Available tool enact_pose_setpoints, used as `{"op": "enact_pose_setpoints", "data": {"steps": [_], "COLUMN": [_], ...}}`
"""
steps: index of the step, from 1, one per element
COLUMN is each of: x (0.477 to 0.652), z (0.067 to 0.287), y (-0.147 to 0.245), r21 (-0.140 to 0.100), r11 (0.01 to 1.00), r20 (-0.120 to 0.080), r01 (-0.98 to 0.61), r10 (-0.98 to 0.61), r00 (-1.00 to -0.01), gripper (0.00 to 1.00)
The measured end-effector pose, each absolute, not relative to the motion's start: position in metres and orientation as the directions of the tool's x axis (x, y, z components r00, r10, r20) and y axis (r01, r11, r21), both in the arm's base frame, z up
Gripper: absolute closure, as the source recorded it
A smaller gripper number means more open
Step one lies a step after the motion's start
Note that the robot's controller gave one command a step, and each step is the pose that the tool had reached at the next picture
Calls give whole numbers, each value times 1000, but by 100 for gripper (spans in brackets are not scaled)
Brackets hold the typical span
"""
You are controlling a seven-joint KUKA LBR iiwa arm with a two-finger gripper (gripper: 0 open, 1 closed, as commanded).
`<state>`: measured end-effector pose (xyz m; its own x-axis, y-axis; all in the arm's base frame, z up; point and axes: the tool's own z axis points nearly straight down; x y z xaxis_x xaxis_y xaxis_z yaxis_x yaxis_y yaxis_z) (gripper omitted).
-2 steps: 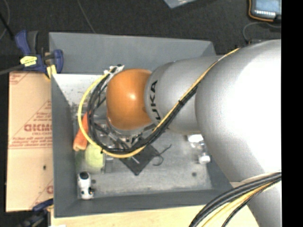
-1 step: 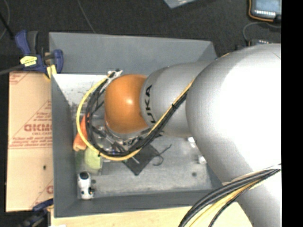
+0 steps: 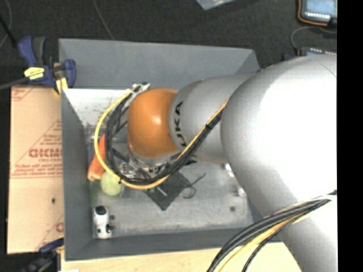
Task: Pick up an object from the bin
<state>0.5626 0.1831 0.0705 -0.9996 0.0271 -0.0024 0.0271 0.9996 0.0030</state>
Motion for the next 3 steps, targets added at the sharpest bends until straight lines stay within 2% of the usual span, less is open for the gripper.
{"op": "enact_pose_setpoints", "data": {"steps": [2,3], "x": [562,561], "z": [72,81], "y": [183,182], "r21": [4,2], "r11": [1000,1000], "r20": [-3,4], "r01": [28,29], "r10": [28,29], "r00": [-1000,-1000], "gripper": [100,100]}}
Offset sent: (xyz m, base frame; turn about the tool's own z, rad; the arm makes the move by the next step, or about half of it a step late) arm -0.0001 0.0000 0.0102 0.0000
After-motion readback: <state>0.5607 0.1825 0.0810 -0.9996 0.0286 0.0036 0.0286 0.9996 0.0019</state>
